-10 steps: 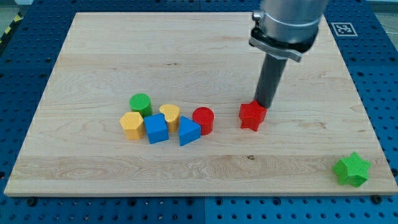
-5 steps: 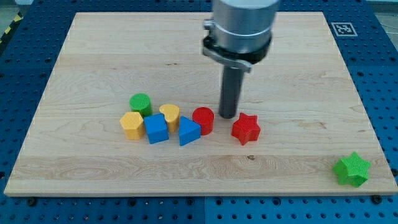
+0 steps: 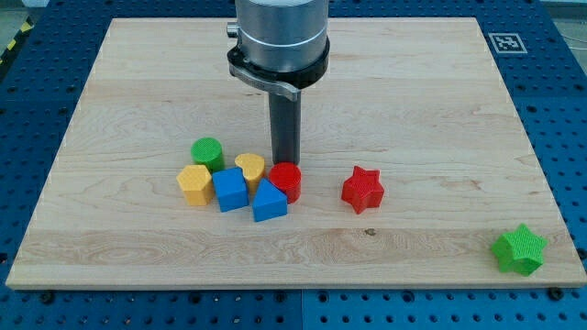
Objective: Place the red blocks diagonal to the green star
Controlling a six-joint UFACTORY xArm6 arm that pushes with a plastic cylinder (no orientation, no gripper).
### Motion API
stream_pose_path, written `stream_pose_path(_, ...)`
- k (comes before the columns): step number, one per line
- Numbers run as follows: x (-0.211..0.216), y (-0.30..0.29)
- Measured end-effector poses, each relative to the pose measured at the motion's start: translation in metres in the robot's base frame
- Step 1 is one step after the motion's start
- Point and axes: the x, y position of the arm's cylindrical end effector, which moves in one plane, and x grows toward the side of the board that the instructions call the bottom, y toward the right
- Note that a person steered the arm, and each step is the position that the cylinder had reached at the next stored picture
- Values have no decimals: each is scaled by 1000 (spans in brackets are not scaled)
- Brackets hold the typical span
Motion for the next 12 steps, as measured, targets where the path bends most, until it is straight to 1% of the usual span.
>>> stream_pose_path(1,20,9)
stream_pose_path(2,30,34)
stream_pose_path(3,32,69)
stream_pose_path(5,13,117)
stream_pose_path(6,19,139)
stream_pose_path(7,34,149)
stream_pose_path(8,47,146)
stream_pose_path(10,54,130)
stream_pose_path(11,42,104)
stream_pose_path(12,43,74)
